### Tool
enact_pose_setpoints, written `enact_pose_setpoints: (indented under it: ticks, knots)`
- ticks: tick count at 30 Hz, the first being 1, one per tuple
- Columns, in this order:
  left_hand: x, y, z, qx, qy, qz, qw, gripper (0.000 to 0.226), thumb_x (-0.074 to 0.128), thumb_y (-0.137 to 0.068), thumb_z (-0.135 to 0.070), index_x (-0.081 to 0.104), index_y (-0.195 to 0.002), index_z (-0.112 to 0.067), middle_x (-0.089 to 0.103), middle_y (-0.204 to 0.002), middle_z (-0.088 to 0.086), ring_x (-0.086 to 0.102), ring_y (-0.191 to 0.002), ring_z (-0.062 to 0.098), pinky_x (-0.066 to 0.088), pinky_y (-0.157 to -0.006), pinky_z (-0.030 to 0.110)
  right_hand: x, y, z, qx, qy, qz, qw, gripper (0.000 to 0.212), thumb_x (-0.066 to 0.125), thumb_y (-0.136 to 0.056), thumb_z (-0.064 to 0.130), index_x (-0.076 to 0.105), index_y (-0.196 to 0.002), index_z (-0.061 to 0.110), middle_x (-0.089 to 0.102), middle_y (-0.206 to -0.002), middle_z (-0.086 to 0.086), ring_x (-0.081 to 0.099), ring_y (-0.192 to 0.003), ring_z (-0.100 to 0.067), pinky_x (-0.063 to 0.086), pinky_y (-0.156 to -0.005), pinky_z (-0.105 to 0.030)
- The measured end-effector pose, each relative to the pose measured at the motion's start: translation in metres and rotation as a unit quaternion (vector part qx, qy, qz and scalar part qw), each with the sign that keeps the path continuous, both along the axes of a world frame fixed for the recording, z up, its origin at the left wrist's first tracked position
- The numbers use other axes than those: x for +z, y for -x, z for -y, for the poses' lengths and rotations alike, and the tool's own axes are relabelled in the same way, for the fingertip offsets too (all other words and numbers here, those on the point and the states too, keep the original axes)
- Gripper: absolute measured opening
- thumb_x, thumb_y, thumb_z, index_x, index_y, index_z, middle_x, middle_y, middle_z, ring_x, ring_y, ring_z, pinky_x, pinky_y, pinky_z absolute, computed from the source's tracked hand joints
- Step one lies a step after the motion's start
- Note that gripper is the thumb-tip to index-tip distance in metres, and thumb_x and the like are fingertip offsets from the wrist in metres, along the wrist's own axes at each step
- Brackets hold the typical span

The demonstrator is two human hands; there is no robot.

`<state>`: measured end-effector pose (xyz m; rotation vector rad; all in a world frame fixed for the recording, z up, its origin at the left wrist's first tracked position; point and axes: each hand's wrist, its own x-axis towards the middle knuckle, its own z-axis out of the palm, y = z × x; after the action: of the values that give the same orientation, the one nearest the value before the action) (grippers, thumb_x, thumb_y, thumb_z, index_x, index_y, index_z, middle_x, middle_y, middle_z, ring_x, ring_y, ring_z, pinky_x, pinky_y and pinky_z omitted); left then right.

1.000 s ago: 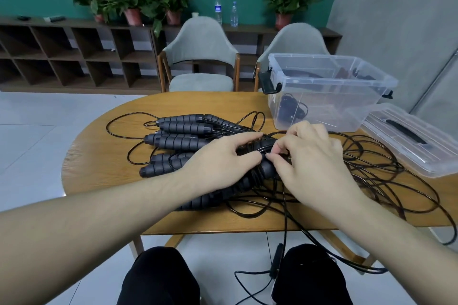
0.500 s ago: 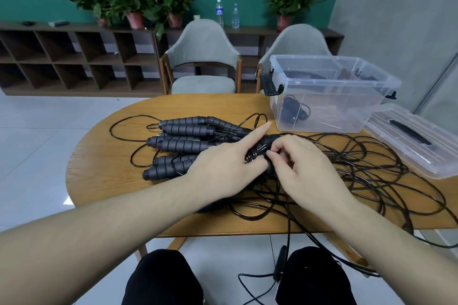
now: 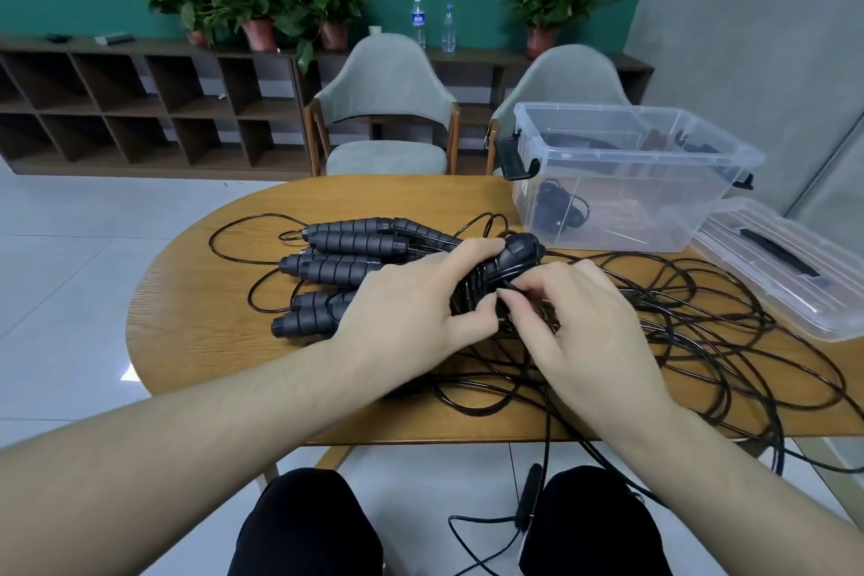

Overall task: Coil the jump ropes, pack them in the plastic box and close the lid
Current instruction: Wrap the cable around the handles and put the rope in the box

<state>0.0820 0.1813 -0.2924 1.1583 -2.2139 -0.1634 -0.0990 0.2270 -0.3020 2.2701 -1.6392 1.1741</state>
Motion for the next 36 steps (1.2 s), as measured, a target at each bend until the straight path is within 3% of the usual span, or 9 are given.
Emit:
enact_pose_setpoints:
  ticks: [3,7,14,21,24,26,31,34,36]
  knots:
    - [-0.003,-0.003,-0.002,-0.015,0.024,-0.042,0.999,0.053,0.044,-0.085,-0.059,0.032,-0.135,-0.051,0.070,-0.105,-0.012,0.061,-0.073,0.004,0.057,-0.071,0.033,0.003,-0.007,-0.011,0.054,-0.028,0.183,0.981,0.023,0.067,-0.090,0.036,0.051,-0.106,0.033,0.062,-0.079,0.010,0.052,-0.073,-0.012,0.042,-0.066,-0.018]
    - [-0.008,-0.006,0.000,-0.030,0.069,-0.026,0.997,0.051,0.047,-0.086,-0.057,0.036,-0.136,-0.047,0.071,-0.104,-0.007,0.064,-0.072,0.010,0.058,-0.063,0.040,0.019,-0.010,-0.011,0.023,-0.128,0.406,0.905,0.032,0.063,-0.086,0.048,0.052,-0.107,0.027,0.069,-0.074,-0.001,0.063,-0.066,-0.012,0.047,-0.062,-0.017]
    - [-0.009,-0.008,0.008,-0.037,0.175,0.064,0.982,0.054,0.046,-0.089,-0.054,0.036,-0.140,-0.037,0.063,-0.083,0.001,0.062,-0.055,0.024,0.049,-0.041,0.036,0.032,-0.001,-0.001,-0.008,-0.212,0.480,0.851,0.016,0.077,-0.082,0.035,0.078,-0.095,0.025,0.072,-0.076,0.013,0.058,-0.061,0.009,0.041,-0.070,-0.020]
    - [-0.004,-0.013,0.015,-0.043,0.233,0.188,0.953,0.053,0.044,-0.093,-0.053,0.038,-0.141,-0.034,0.054,-0.077,0.003,0.048,-0.043,0.020,0.026,-0.042,0.020,0.024,0.007,0.006,-0.039,-0.254,0.532,0.807,0.007,0.083,-0.076,0.022,0.079,-0.082,0.020,0.066,-0.063,0.016,0.053,-0.067,-0.004,0.037,-0.066,-0.025]
    - [-0.005,-0.016,0.017,-0.057,0.234,0.212,0.947,0.048,0.045,-0.093,-0.051,0.041,-0.138,-0.033,0.056,-0.077,0.003,0.052,-0.045,0.021,0.031,-0.041,0.021,0.023,0.006,0.007,-0.013,-0.330,0.539,0.775,0.007,0.082,-0.077,0.019,0.080,-0.083,0.022,0.066,-0.070,0.011,0.048,-0.071,-0.010,0.036,-0.059,-0.026]
    - [-0.006,-0.014,0.015,-0.051,0.213,0.202,0.955,0.047,0.045,-0.091,-0.053,0.042,-0.134,-0.034,0.059,-0.077,0.000,0.055,-0.047,0.021,0.037,-0.041,0.023,0.022,0.005,0.007,-0.011,-0.324,0.512,0.795,0.004,0.082,-0.078,0.023,0.080,-0.082,0.025,0.072,-0.077,0.011,0.057,-0.078,-0.010,0.041,-0.067,-0.027]
    - [0.002,0.000,0.004,0.036,0.082,0.104,0.991,0.066,0.044,-0.082,-0.062,0.020,-0.139,-0.040,0.068,-0.080,-0.009,0.065,-0.057,0.020,0.051,-0.050,0.030,0.020,-0.004,0.005,-0.019,-0.156,0.337,0.928,0.008,0.075,-0.086,0.029,0.077,-0.088,0.037,0.071,-0.095,0.013,0.062,-0.091,0.003,0.044,-0.075,-0.008]
    - [-0.002,0.000,0.006,0.027,0.074,0.124,0.989,0.075,0.032,-0.084,-0.064,0.001,-0.152,-0.055,0.059,-0.076,-0.009,0.061,-0.063,0.015,0.053,-0.055,0.031,0.014,-0.001,0.008,0.003,-0.180,0.307,0.934,0.012,0.070,-0.090,0.029,0.076,-0.095,0.039,0.067,-0.102,0.013,0.060,-0.096,0.004,0.041,-0.077,-0.004]
    - [-0.005,-0.001,0.008,0.030,0.037,0.124,0.991,0.067,0.032,-0.086,-0.065,0.015,-0.151,-0.058,0.064,-0.089,-0.011,0.064,-0.077,0.013,0.055,-0.066,0.031,0.013,0.003,0.011,0.029,-0.231,0.316,0.920,0.016,0.066,-0.093,0.029,0.074,-0.099,0.041,0.066,-0.106,0.014,0.059,-0.097,0.008,0.041,-0.080,-0.006]
